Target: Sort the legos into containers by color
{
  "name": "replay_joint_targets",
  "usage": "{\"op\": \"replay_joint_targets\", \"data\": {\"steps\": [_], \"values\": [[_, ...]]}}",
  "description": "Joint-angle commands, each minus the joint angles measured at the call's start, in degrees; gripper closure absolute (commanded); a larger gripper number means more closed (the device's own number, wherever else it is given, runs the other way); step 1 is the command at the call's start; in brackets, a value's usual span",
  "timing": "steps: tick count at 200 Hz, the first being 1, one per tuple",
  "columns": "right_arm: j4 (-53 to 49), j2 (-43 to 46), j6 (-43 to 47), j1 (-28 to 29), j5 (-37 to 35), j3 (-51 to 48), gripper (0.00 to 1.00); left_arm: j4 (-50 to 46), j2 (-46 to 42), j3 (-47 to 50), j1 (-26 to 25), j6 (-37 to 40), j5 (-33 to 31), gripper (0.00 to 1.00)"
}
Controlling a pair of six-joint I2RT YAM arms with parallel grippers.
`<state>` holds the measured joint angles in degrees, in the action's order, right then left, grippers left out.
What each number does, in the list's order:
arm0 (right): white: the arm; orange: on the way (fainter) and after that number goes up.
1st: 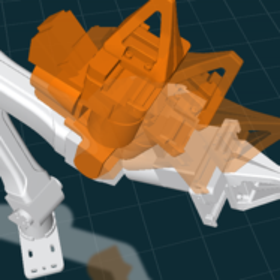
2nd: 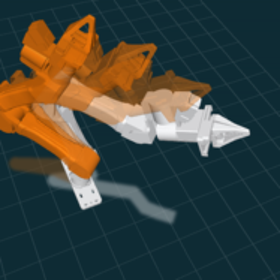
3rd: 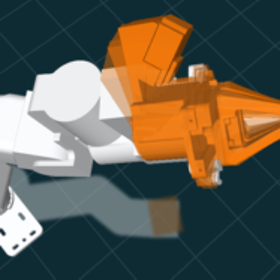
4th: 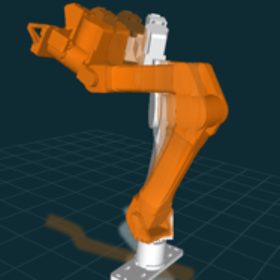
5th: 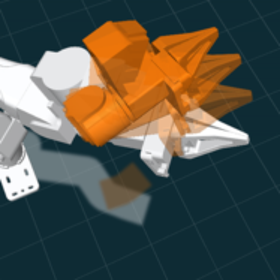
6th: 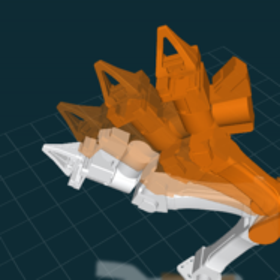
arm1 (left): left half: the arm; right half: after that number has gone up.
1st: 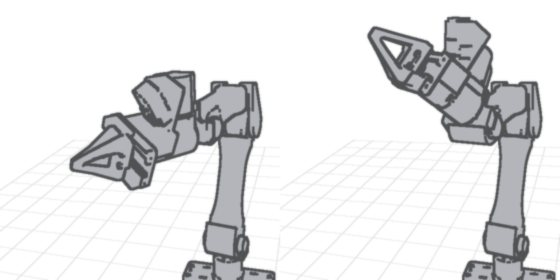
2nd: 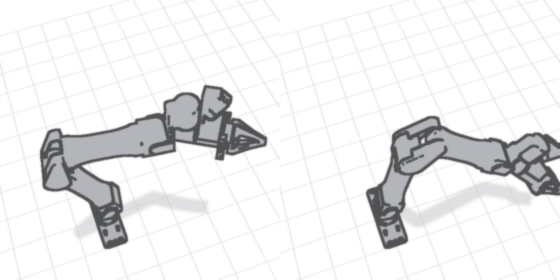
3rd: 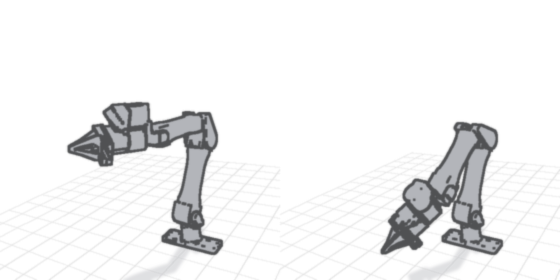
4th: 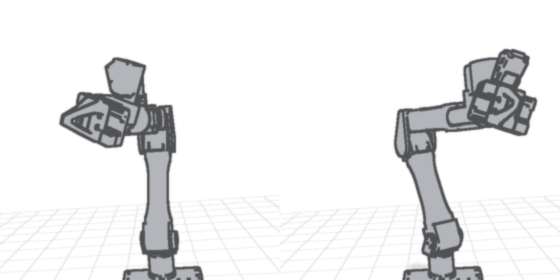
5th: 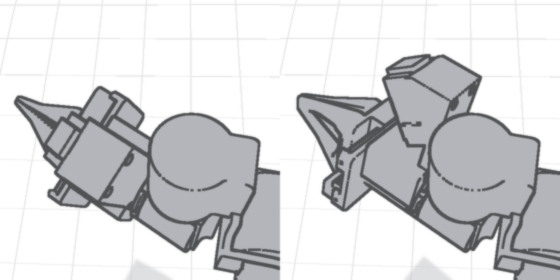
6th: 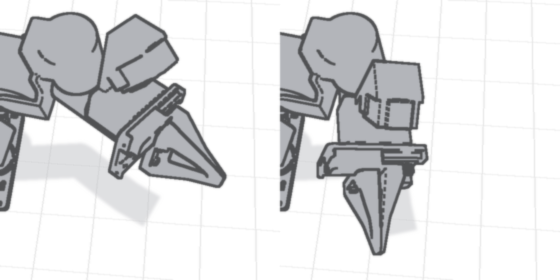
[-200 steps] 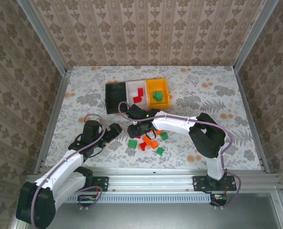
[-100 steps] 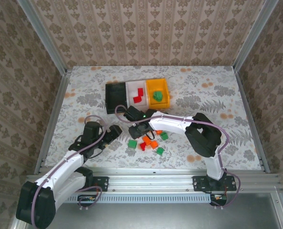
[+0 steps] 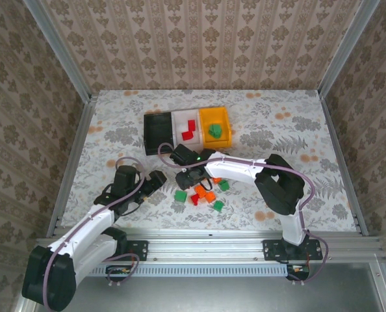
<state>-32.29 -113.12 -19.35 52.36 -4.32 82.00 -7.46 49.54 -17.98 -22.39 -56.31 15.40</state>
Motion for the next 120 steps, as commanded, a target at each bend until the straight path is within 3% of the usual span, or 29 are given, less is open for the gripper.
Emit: {"op": "replay_joint_targets", "data": {"steps": [1,120], "values": [[0.2,2.6,1.4,1.0,-0.4,-0.6,0.47,-0.5,-0.4,-0.4,0.4,0.9,0.8,0.03],[0.1,-3.3,3.0,0.3,0.4,2.2,0.45,-2.1,-2.4,0.2,0.5,0.9,0.2,0.03]]}}
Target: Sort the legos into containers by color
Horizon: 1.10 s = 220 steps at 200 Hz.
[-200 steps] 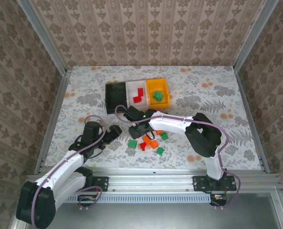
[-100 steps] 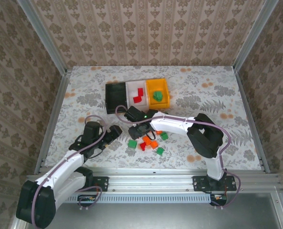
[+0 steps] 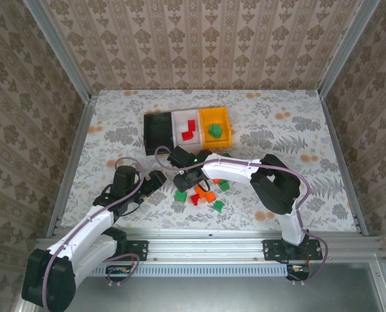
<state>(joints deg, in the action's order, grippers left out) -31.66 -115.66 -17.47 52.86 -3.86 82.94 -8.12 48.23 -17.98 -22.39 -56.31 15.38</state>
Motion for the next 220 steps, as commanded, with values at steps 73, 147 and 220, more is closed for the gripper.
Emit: {"op": "replay_joint_targets", "data": {"steps": [73,147,220], "values": [[2.6,-2.1,1.4,-0.4,-2.7,1.9,0.64,-1.4,-0.6,0.0,0.7,1.2,0.2,0.03],[2.6,2.2,1.1,-1.3,-4.8,3.8,0.68,-1.8,-0.5,-0.6,2.4,2.3,0.9,0.03],[1.4,-1.1,0.6,-1.0,0.7,3.0,0.49,-2.0,-0.4,-0.6,2.9,2.8,1.9,0.03]]}}
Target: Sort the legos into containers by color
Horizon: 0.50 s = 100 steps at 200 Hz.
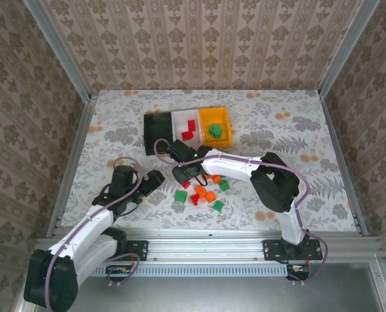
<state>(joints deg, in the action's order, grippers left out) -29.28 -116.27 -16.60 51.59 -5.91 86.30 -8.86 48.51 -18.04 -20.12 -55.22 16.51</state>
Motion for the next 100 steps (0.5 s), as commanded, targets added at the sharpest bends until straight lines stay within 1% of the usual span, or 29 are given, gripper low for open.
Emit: {"op": "replay_joint_targets", "data": {"steps": [1,36,74,100], "values": [[-1.0,-0.6,-0.4,0.2,2.8,-0.3,0.49,-1.3,-0.7,-0.5,0.6,1.7,0.7,0.03],[-0.5,-1.4,-1.1,0.9,3.7,-1.1,0.48,-1.4,-0.9,-0.9,0.8,1.7,0.9,0.03],[-0.6,-3.0,-1.2,0.9,2.8,-1.1,0.51,-1.8,-1.1,-0.7,0.8,1.5,1.0,0.03],[0.1,-3.9,-1.4,0.8,2.2,-1.6,0.54,-3.1,-3.5,-0.2,1.1,1.1,0.0,0.03]]}}
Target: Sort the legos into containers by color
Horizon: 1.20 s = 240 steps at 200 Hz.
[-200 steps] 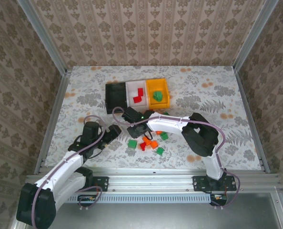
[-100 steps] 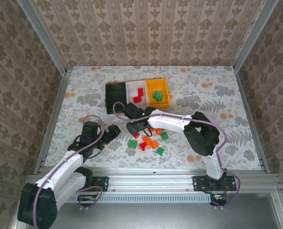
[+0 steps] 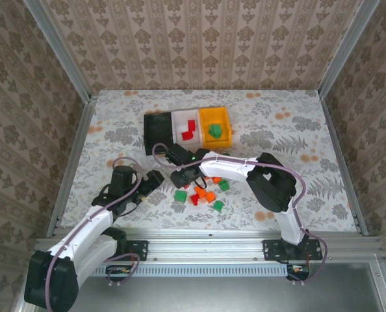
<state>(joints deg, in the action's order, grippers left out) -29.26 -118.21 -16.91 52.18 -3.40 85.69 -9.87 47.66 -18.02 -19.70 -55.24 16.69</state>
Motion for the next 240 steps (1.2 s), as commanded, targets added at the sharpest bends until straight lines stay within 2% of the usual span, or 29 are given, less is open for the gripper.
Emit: {"op": "replay_joint_targets", "data": {"steps": [1,37,67,92,117,156,192,201,208,240], "values": [[0.1,-2.0,-1.1,0.2,-0.2,-1.0,0.55,-2.1,-2.8,-0.2,0.8,1.1,-0.2,0.03],[0.6,-1.2,-1.3,0.3,-1.3,-1.3,0.69,-4.2,-6.4,0.1,2.1,1.2,-0.4,0.03],[0.6,3.1,-0.7,0.0,-5.3,0.2,0.72,-4.8,-6.9,-0.2,3.1,1.5,0.4,0.03],[0.0,4.4,0.7,-3.4,-8.0,6.1,0.72,-2.6,-5.9,-0.9,3.2,1.1,0.7,0.03],[-2.4,-1.5,1.9,-7.8,-9.4,16.6,0.72,2.9,-1.5,-3.6,2.8,-0.8,2.5,0.03],[-11.9,-16.6,2.9,-12.1,-11.7,38.0,0.72,1.9,6.6,-9.9,-0.5,1.4,3.3,0.03],[-16.1,-23.1,4.2,-13.7,-11.7,47.8,0.68,2.9,8.7,-9.6,-5.6,0.9,0.7,0.03],[-16.6,-23.7,4.2,-14.1,-11.6,48.9,0.64,1.9,9.4,-10.0,-6.0,1.7,0.1,0.04],[-16.9,-23.8,4.5,-14.2,-11.4,49.5,0.61,0.6,9.9,-10.5,-8.4,2.5,-0.5,0.04],[-16.5,-20.9,5.2,-14.1,-11.1,49.4,0.5,-3.7,10.7,-11.6,-10.9,4.7,-2.2,0.05]]}}
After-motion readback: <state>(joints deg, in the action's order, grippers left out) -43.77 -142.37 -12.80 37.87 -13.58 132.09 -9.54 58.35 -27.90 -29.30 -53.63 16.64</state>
